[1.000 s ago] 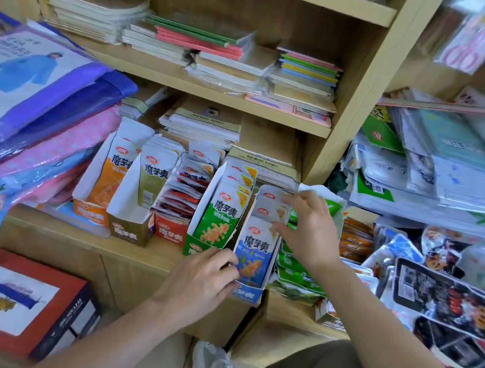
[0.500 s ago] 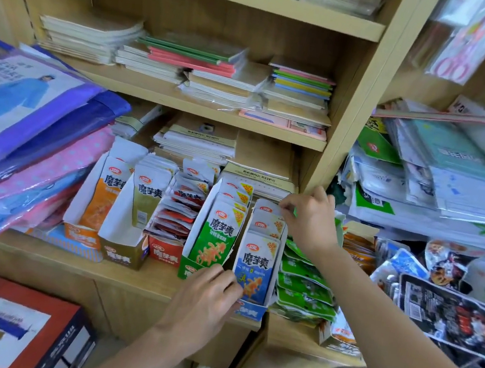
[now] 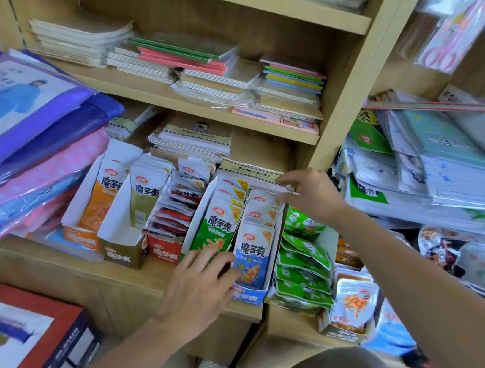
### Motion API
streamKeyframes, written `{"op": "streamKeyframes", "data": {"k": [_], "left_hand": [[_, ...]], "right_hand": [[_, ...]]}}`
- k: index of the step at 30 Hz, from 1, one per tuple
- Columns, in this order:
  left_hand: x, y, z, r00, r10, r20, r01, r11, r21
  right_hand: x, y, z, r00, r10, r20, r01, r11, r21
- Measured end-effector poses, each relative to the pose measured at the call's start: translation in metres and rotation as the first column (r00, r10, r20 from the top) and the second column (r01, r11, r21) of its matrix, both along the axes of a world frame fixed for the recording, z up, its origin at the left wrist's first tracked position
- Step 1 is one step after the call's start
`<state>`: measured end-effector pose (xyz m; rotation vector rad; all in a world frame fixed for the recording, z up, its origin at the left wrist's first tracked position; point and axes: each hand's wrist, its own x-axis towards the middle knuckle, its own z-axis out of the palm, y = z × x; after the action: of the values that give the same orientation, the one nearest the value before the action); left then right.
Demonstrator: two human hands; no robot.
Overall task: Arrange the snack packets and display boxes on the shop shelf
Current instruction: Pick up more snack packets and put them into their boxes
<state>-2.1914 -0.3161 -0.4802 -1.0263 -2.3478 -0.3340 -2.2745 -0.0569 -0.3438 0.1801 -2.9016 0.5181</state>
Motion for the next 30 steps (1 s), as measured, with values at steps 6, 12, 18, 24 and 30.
{"op": "streamKeyframes", "data": {"k": [6, 12, 18, 24, 30], "left_hand": [[-0.008, 0.000, 0.001, 0.990, 0.018, 0.141, -0.021, 1.000, 0.021], [-0.014, 0.019, 0.007, 0.961, 0.190, 0.199, -0.181, 0.982, -0.063], [-0.002, 0.039, 0.038, 0.943, 0.183, 0.278, -0.177, 0.983, -0.045], [0.015, 0.046, 0.044, 0.934, -0.193, 0.300, 0.153, 0.977, 0.152], [0.025, 0.064, 0.017, 0.912, -0.176, 0.371, 0.222, 0.971, -0.085]], "right_hand": [[0.099, 0.012, -0.036, 0.992, -0.019, -0.126, 0.009, 0.997, -0.077], [0.153, 0.009, -0.072, 0.970, -0.053, 0.238, -0.035, 0.935, 0.353], [0.143, 0.009, -0.054, 0.983, -0.048, 0.180, -0.023, 0.928, 0.371], [0.130, 0.017, -0.024, 0.976, -0.153, 0.155, 0.113, 0.965, 0.237], [0.103, 0.042, -0.010, 0.984, -0.177, 0.012, 0.176, 0.984, 0.038]]}}
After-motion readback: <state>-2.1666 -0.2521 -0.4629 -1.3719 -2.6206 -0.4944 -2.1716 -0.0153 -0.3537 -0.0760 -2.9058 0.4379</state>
